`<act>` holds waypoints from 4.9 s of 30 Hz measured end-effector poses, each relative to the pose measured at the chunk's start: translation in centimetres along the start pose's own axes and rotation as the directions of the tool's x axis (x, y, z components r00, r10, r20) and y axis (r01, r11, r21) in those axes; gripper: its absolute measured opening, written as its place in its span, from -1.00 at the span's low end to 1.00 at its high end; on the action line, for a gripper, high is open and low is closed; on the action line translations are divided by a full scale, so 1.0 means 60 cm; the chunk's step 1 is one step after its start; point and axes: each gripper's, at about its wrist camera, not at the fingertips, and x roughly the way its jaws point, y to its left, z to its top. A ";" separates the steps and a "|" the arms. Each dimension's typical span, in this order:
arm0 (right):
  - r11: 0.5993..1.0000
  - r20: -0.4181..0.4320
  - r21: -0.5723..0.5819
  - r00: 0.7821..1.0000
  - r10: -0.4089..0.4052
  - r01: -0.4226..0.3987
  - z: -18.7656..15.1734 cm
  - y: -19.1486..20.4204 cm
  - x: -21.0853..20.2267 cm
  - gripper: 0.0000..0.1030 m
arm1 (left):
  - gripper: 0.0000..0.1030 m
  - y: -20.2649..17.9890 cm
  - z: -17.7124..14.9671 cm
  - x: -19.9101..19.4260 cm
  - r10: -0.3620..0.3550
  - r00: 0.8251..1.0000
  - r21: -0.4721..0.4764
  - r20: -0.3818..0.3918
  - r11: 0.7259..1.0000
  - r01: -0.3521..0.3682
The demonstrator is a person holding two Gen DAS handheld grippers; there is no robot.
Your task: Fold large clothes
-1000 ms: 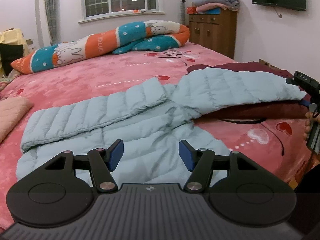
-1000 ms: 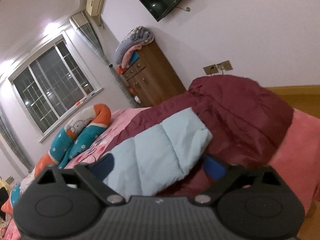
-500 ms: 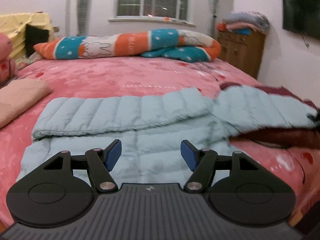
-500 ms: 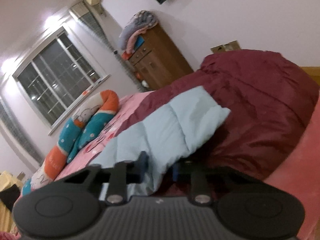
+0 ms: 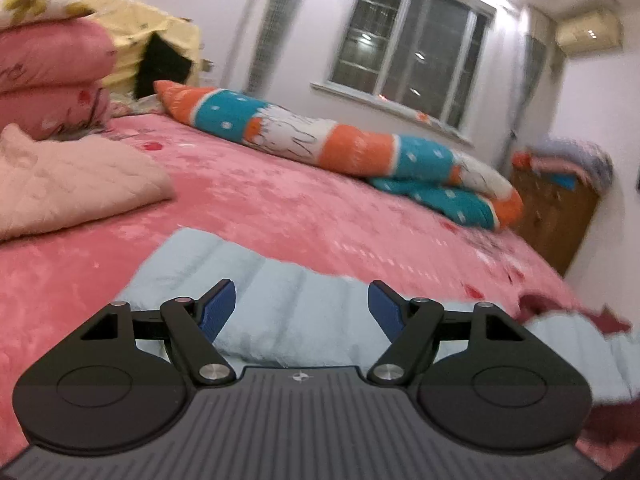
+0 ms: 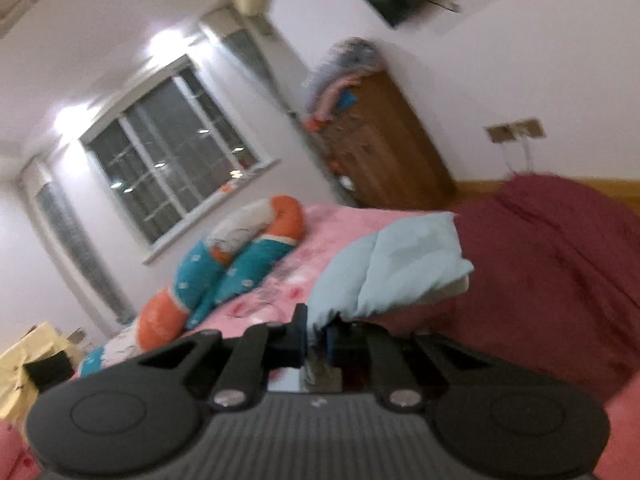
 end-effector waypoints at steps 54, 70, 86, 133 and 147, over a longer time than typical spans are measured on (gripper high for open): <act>0.566 -0.801 -0.220 0.478 0.360 -0.795 -0.559 0.618 0.155 0.50 | 0.90 0.184 0.082 0.016 -0.035 0.997 -0.309 0.063 0.950 0.053; 0.806 -0.593 -0.314 0.767 0.247 -0.502 -0.335 0.402 0.186 0.76 | 0.90 0.122 0.047 0.079 -0.158 0.980 -0.137 -0.125 0.981 0.141; 0.851 -0.613 -0.357 0.784 0.099 -0.387 -0.359 0.303 0.238 0.76 | 0.90 0.104 0.005 0.127 -0.044 0.956 -0.001 -0.289 0.999 0.046; 0.853 -0.705 -0.358 0.709 0.019 -0.380 -0.282 0.170 -0.004 0.89 | 0.92 0.203 -0.052 -0.160 0.115 0.953 -0.033 -0.282 0.991 -0.129; 0.947 -0.661 0.033 0.703 0.261 -0.320 -0.250 0.125 0.111 0.89 | 0.93 0.235 -0.012 -0.074 -0.065 0.975 -0.264 -0.213 0.965 0.007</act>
